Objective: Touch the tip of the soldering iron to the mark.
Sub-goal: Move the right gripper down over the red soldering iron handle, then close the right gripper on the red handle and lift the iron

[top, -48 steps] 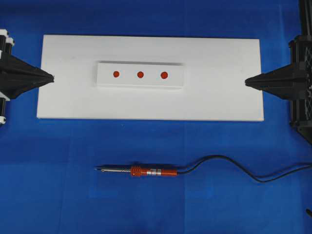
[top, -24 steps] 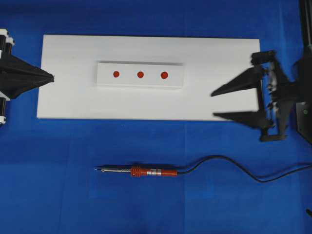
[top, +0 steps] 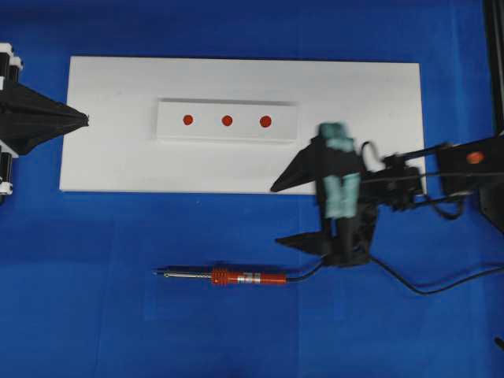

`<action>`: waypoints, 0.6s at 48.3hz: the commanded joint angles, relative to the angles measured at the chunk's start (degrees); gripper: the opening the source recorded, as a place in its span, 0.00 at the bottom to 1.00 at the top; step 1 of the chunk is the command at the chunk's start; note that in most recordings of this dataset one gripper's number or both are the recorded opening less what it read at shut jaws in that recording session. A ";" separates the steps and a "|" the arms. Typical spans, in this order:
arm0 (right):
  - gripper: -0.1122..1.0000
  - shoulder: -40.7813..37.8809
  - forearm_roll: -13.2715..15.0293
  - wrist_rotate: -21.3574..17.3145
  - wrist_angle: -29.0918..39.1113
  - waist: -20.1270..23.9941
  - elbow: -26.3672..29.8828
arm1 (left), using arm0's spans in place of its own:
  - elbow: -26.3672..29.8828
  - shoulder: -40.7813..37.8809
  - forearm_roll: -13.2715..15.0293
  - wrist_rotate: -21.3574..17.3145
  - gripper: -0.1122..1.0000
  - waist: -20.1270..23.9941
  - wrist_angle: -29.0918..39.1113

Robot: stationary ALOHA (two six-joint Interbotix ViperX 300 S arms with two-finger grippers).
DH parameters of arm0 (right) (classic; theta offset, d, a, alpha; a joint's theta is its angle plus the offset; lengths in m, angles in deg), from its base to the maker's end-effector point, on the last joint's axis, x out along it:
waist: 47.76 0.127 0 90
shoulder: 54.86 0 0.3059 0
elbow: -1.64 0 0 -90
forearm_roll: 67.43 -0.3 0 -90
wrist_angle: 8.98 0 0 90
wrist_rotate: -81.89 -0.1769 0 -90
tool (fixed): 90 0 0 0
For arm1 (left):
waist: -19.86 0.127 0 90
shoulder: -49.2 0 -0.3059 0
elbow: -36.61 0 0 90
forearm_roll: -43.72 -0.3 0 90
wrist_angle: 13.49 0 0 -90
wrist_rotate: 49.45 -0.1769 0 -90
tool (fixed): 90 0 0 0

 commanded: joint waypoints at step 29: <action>0.89 -22.50 -0.18 -8.09 5.01 4.66 14.59 | -0.09 0.09 -0.18 0.00 0.10 0.26 -0.35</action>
